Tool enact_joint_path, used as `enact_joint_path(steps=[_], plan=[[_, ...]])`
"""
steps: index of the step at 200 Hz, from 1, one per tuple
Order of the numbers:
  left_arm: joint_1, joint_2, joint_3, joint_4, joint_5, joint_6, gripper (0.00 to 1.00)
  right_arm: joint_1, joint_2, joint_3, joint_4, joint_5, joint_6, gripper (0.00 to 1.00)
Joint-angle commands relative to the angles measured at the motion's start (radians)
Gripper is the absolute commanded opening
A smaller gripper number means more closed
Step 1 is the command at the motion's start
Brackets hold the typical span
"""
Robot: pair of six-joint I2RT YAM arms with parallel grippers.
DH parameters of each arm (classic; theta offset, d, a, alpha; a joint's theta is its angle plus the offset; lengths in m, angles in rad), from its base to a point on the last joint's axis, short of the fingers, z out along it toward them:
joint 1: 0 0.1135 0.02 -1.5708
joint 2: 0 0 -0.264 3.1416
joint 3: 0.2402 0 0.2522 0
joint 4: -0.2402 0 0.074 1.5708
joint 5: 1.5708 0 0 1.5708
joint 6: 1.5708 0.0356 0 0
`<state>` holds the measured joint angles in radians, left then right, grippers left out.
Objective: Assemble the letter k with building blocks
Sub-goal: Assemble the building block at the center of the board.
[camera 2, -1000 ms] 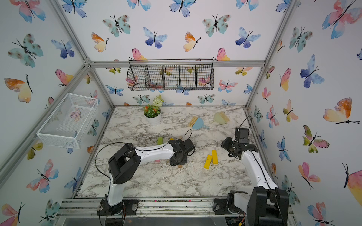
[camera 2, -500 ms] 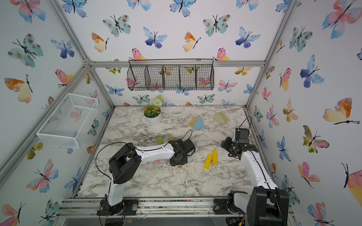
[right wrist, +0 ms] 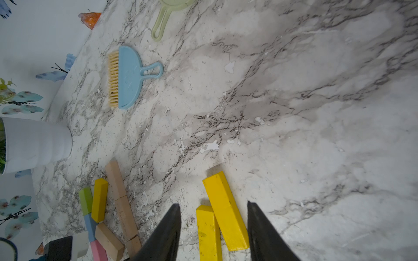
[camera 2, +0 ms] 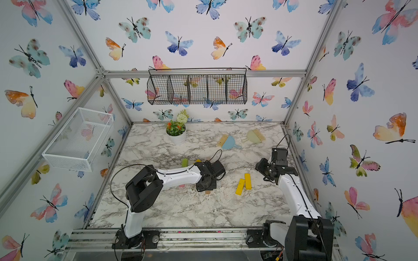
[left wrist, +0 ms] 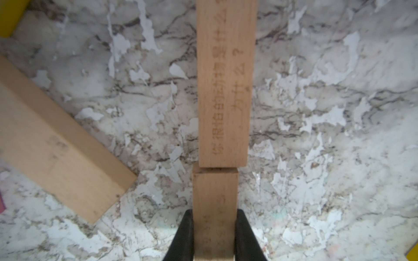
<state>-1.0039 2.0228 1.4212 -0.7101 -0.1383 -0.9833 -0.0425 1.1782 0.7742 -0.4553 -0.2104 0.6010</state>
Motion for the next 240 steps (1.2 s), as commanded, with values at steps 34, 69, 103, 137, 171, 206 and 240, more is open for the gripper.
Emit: enact_joint_path(steps=[34, 69, 103, 137, 171, 206, 240], plan=[[-0.001, 0.052, -0.009, 0.015, -0.011, 0.024, 0.0, -0.005, 0.008, -0.007, 0.009, -0.013, 0.002, 0.5], [-0.006, 0.059, -0.003, 0.015, -0.015, 0.031, 0.0, -0.005, 0.011, -0.006, 0.009, -0.014, 0.0, 0.5], [-0.009, 0.064, -0.003, 0.014, -0.017, 0.03, 0.0, -0.005, 0.011, -0.006, 0.007, -0.013, 0.0, 0.5], [-0.007, 0.068, -0.005, 0.017, -0.008, 0.03, 0.0, -0.004, 0.008, -0.01, 0.01, -0.012, 0.0, 0.5], [-0.005, 0.077, -0.003, 0.014, 0.003, 0.031, 0.06, -0.005, 0.006, -0.01, 0.006, -0.013, 0.0, 0.5], [-0.001, 0.073, -0.012, 0.015, 0.005, 0.024, 0.17, -0.005, 0.001, -0.015, 0.009, -0.008, 0.002, 0.5], [0.0, 0.071, -0.018, 0.015, 0.006, 0.02, 0.21, -0.005, 0.004, -0.018, 0.011, -0.011, 0.002, 0.5]])
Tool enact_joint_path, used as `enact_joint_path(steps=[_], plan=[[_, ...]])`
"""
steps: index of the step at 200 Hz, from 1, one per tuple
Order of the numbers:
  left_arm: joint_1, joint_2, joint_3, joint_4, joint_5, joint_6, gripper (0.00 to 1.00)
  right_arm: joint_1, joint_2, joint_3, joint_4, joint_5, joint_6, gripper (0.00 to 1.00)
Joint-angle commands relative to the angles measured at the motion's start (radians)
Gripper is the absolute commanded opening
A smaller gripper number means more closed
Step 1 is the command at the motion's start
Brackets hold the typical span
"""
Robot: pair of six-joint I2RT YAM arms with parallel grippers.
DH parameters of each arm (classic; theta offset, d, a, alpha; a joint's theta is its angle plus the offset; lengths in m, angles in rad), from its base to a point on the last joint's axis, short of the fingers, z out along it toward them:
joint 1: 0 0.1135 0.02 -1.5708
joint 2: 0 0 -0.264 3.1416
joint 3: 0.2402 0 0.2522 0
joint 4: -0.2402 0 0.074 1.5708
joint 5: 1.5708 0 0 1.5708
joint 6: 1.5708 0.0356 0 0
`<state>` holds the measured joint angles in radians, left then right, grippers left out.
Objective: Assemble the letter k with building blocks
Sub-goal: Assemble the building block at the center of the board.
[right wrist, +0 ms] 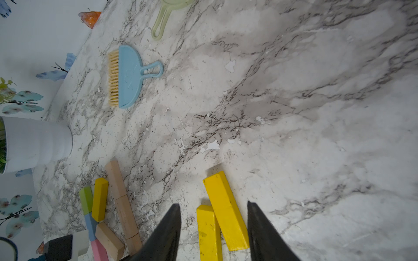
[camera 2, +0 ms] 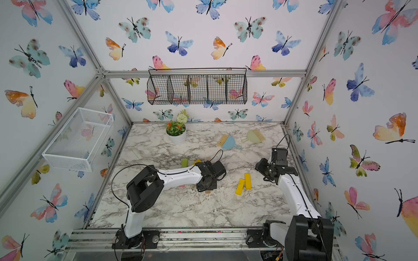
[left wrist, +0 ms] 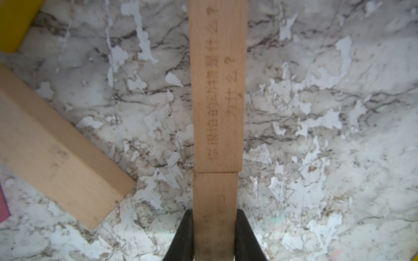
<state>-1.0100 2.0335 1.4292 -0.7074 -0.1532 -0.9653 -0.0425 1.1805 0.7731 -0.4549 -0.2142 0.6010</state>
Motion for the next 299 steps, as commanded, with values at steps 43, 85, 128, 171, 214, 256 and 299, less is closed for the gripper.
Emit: enact_joint_path(steps=[43, 85, 128, 171, 214, 256, 299], plan=[[0.008, 0.052, -0.031, 0.01, 0.017, -0.001, 0.26, -0.005, -0.001, -0.017, 0.01, -0.007, 0.003, 0.5], [0.005, 0.031, -0.032, 0.006, 0.002, -0.004, 0.48, -0.005, -0.001, -0.018, 0.012, -0.009, 0.005, 0.5], [0.002, 0.021, -0.026, -0.005, -0.007, -0.004, 0.49, -0.005, -0.001, -0.018, 0.012, -0.009, 0.005, 0.5], [-0.012, 0.009, 0.027, -0.055, -0.046, 0.007, 0.49, -0.005, -0.002, -0.017, 0.01, -0.009, 0.005, 0.5], [-0.049, -0.024, 0.152, -0.155, -0.144, 0.027, 0.49, -0.005, -0.005, -0.018, 0.012, -0.009, 0.005, 0.5], [-0.069, -0.03, 0.272, -0.161, -0.22, 0.189, 0.49, -0.005, -0.014, -0.017, 0.009, 0.001, 0.003, 0.5], [-0.071, -0.031, 0.264, -0.002, -0.113, 0.443, 0.49, -0.005, -0.054, -0.018, 0.009, 0.061, 0.007, 0.5]])
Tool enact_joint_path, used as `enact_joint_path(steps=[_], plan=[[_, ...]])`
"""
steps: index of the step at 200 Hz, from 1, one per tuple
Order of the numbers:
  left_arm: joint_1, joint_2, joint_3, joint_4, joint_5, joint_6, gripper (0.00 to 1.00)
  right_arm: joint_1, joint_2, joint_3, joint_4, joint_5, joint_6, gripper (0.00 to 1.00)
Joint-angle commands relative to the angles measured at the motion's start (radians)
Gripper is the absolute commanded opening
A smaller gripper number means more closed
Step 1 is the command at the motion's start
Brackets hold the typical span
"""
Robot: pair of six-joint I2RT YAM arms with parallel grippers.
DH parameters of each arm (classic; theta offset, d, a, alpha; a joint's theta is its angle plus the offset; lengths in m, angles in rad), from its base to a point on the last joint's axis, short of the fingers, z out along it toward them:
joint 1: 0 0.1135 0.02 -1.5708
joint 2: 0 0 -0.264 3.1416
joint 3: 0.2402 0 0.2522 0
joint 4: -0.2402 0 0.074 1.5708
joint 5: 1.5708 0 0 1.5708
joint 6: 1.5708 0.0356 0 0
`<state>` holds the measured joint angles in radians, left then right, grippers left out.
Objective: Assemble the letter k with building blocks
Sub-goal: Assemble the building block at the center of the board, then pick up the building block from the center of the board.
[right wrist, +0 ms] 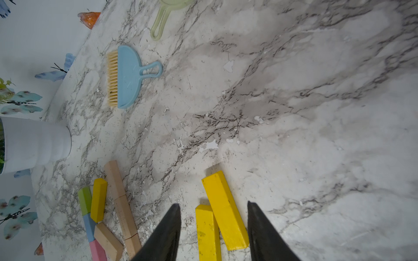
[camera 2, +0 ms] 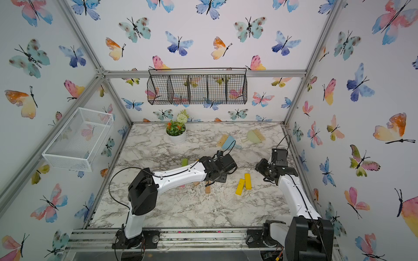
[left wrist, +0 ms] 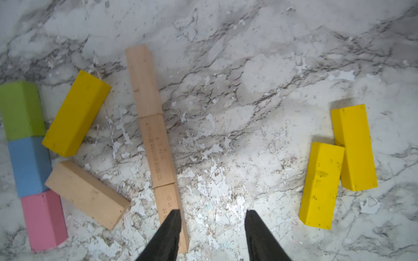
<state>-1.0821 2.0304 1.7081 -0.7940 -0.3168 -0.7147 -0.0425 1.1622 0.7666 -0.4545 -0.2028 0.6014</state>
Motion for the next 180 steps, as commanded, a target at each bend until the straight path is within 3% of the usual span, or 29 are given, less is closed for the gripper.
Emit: enact_joint_path(steps=[1, 73, 103, 158, 180], plan=[[0.001, -0.027, -0.016, 0.09, 0.056, 0.197, 0.49, -0.005, -0.036, -0.012, 0.007, 0.052, 0.007, 0.5], [-0.045, 0.135, 0.127, 0.145, 0.232, 0.408, 0.48, -0.006, -0.099, 0.006, -0.037, 0.154, 0.049, 0.5], [-0.061, 0.191, 0.156, 0.147, 0.256, 0.48, 0.48, -0.007, -0.153, 0.021, -0.058, 0.177, 0.049, 0.51], [-0.077, 0.258, 0.179, 0.147, 0.252, 0.515, 0.49, -0.007, -0.199, 0.026, -0.078, 0.22, 0.055, 0.71], [-0.09, 0.278, 0.188, 0.148, 0.234, 0.512, 0.49, -0.007, -0.183, 0.022, -0.076, 0.203, 0.053, 0.72]])
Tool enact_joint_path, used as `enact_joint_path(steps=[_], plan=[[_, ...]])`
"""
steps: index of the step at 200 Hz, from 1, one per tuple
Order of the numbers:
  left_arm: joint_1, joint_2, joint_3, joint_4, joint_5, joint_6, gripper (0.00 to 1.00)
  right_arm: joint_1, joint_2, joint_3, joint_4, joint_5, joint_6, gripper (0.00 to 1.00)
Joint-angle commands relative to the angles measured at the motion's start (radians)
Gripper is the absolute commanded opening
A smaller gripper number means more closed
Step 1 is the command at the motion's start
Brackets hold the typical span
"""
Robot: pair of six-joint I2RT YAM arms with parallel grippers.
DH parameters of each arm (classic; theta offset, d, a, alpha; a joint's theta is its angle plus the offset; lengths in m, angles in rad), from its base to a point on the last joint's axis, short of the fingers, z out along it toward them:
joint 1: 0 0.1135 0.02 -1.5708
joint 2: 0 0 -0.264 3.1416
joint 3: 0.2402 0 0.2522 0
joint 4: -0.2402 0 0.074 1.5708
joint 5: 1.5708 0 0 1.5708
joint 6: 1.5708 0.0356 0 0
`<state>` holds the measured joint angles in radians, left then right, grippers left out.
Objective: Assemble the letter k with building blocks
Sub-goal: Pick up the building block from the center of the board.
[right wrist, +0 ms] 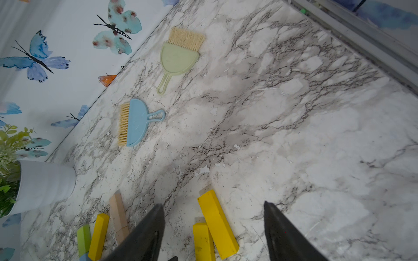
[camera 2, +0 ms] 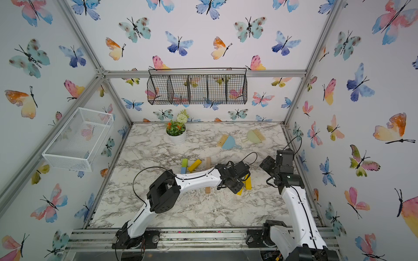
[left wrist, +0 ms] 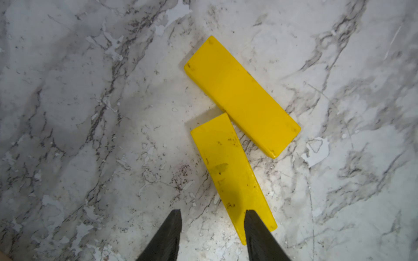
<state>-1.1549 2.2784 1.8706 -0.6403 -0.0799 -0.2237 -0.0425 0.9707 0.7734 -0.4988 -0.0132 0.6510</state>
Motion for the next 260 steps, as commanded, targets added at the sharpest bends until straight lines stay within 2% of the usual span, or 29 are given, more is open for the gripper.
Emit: enact_joint_path(steps=[1, 43, 108, 116, 159, 183, 194, 209, 239, 260], plan=[[-0.018, 0.031, 0.025, -0.006, -0.004, 0.021, 0.5, -0.006, 0.01, 0.014, -0.03, 0.012, 0.004, 0.72], [-0.022, 0.062, 0.068, -0.01, 0.014, 0.008, 0.52, -0.006, 0.014, 0.003, -0.022, 0.001, 0.007, 0.72], [-0.031, 0.101, 0.108, -0.012, -0.009, -0.029, 0.64, -0.007, -0.004, -0.003, -0.027, 0.01, 0.01, 0.72], [-0.032, 0.105, 0.111, -0.017, -0.014, -0.035, 0.7, -0.007, -0.007, -0.002, -0.027, 0.012, 0.01, 0.72], [-0.03, 0.113, 0.116, -0.022, -0.071, -0.128, 0.77, -0.006, -0.042, 0.009, -0.044, 0.042, 0.046, 0.71], [-0.02, 0.135, 0.149, -0.05, -0.059, -0.201, 0.77, -0.007, -0.071, 0.01, -0.039, 0.045, 0.059, 0.71], [-0.015, 0.144, 0.158, -0.061, -0.052, -0.224, 0.76, -0.007, -0.076, 0.012, -0.042, 0.05, 0.059, 0.71], [-0.014, 0.144, 0.158, -0.067, -0.059, -0.233, 0.68, -0.007, -0.075, 0.012, -0.046, 0.054, 0.058, 0.71], [-0.014, 0.144, 0.155, -0.092, -0.076, -0.218, 0.44, -0.007, -0.069, 0.009, -0.045, 0.049, 0.057, 0.71], [-0.009, 0.146, 0.159, -0.121, -0.079, -0.201, 0.32, -0.006, -0.066, 0.005, -0.041, 0.045, 0.059, 0.71]])
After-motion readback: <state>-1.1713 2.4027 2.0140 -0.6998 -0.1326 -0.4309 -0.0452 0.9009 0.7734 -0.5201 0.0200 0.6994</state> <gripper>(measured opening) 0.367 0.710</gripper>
